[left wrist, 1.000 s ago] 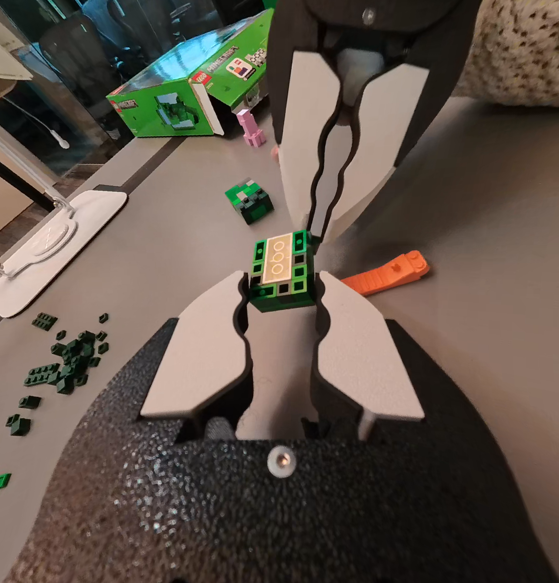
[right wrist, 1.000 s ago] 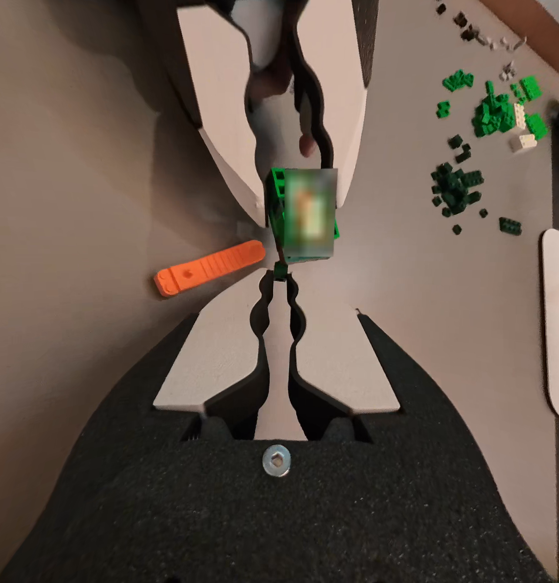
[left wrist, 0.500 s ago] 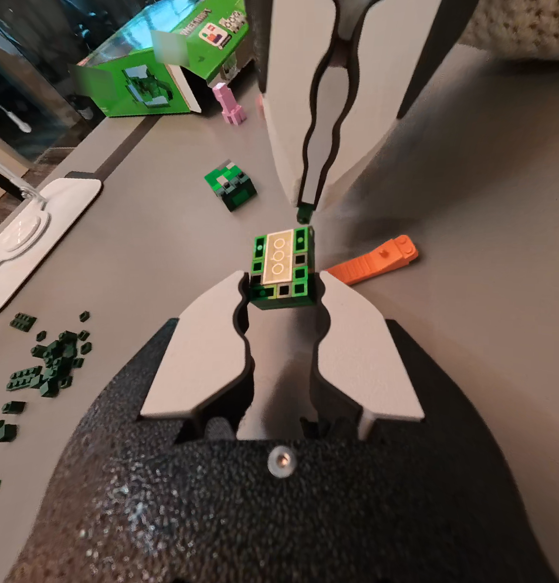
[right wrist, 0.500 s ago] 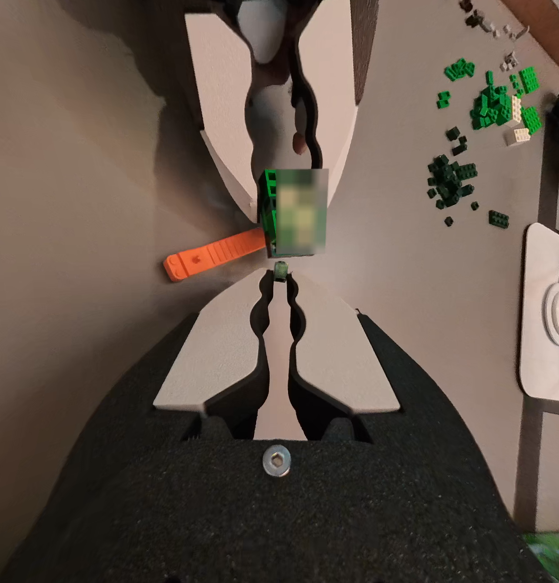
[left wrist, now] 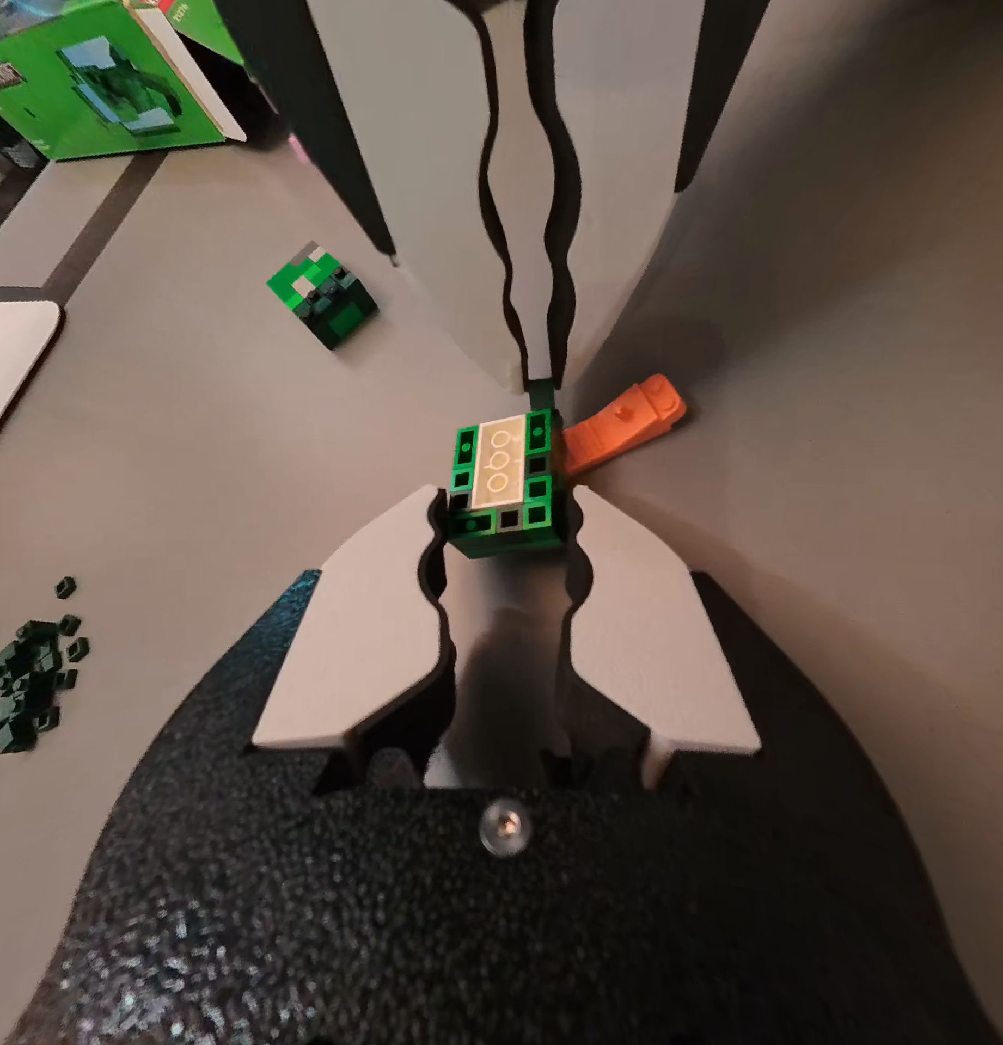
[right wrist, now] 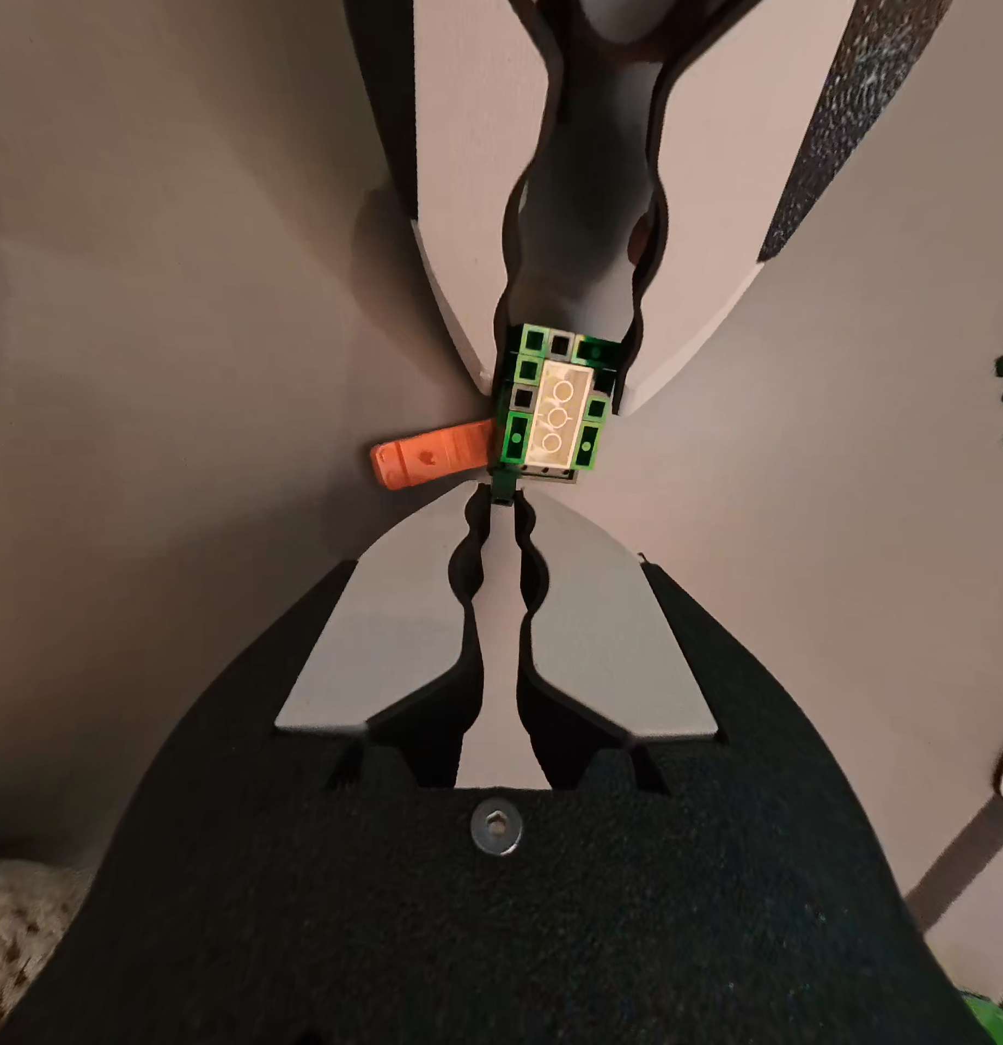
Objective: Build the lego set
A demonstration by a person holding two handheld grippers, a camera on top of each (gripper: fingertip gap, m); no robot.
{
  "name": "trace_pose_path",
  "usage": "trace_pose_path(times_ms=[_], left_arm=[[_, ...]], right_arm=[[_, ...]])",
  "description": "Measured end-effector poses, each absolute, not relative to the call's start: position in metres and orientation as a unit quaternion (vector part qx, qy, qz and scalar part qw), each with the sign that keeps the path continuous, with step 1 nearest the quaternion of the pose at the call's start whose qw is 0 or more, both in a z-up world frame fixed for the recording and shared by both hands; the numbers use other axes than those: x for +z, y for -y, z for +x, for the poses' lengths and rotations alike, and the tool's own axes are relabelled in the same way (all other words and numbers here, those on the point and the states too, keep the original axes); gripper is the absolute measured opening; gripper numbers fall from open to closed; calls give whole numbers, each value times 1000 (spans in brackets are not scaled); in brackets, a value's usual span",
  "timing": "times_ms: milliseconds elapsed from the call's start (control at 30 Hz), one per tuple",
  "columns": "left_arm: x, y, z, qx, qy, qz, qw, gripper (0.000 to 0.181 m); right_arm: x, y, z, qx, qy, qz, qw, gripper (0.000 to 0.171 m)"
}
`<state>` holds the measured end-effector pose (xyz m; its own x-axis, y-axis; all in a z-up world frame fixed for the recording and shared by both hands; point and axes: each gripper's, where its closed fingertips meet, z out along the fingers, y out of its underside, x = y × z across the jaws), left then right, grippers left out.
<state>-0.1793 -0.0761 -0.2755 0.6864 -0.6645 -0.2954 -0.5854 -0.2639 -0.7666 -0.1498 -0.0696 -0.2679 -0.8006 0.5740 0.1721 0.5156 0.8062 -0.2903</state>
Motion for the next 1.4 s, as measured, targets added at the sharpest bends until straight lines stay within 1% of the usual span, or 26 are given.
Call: trace_pose_path(times_ms=[300,933,1067,1233,1300,1400], left_arm=[[-278,79,-179,-51,-395,-798,452,40],[-278,78,-180,-58,-392,-799,452,40],[-271,74,-182,-31,-392,-784,481,40],[-246,64,-189,-6,-353,-755,553,40],[-238,61,-192,3,-337,-747,574,40],[-225,57,-202,30,-308,-734,604,40]], right_arm=[[-268,77,-156,101,949,-279,105,8],[-269,77,-157,107,945,-288,113,7],[-264,74,-158,95,947,-283,119,5],[-244,62,-166,68,947,-279,144,4],[-231,59,-171,63,945,-278,158,6],[-210,48,-178,57,932,-295,204,7]])
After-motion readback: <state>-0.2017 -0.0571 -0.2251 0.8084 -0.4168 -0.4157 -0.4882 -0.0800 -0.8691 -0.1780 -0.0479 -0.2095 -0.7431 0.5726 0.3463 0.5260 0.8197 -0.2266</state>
